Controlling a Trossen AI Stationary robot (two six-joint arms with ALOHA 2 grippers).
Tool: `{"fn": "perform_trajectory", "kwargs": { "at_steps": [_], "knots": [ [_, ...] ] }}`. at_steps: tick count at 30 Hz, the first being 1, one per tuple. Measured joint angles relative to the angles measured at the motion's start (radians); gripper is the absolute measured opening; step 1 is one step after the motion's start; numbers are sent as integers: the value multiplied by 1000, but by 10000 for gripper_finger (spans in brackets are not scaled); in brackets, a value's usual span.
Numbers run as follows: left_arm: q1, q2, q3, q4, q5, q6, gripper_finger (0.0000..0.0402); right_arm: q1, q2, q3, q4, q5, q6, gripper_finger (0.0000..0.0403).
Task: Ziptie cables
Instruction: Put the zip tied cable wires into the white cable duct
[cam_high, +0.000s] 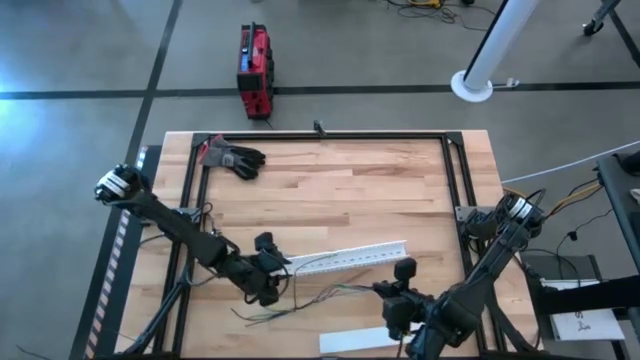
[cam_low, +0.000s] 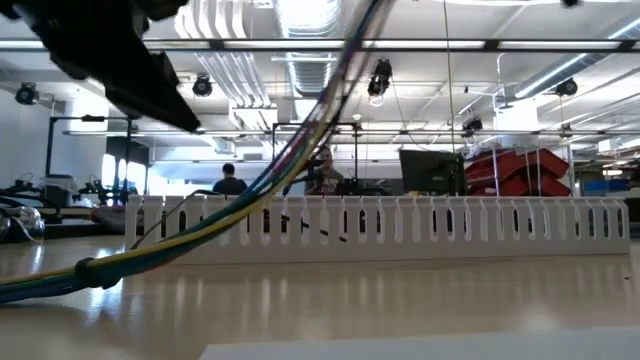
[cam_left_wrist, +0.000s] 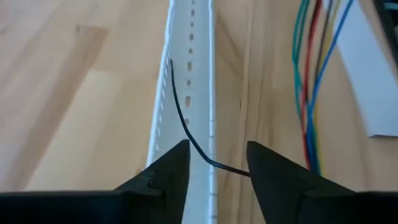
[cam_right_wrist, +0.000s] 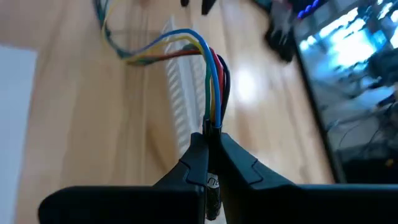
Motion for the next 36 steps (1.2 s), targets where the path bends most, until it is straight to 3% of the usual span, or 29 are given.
{"fn": "perform_trajectory", "kwargs": {
  "at_steps": [3,8,13,16,19,26,36],
  "knots": [
    [-10,-79,0,-65,9,-2,150,-39,0,0,104,39,-120,3],
    [-79,-207,0,-142,45,-38,144,-125,0,-1,427,34,-491,3],
    [-177,-299,0,-157,11,-52,122,-219,0,-1,792,-40,-887,3],
    [-235,-321,0,-155,-10,-55,106,-283,0,0,927,-68,-996,3],
    [-289,-320,-1,-153,-17,-74,93,-347,0,3,943,-62,-1001,3],
    [-355,-256,-44,-151,-19,-243,74,-453,-2,30,802,-22,-848,3],
    [-356,-105,-65,-114,-26,-322,92,-495,-2,50,565,21,-649,3]
  ]
}}
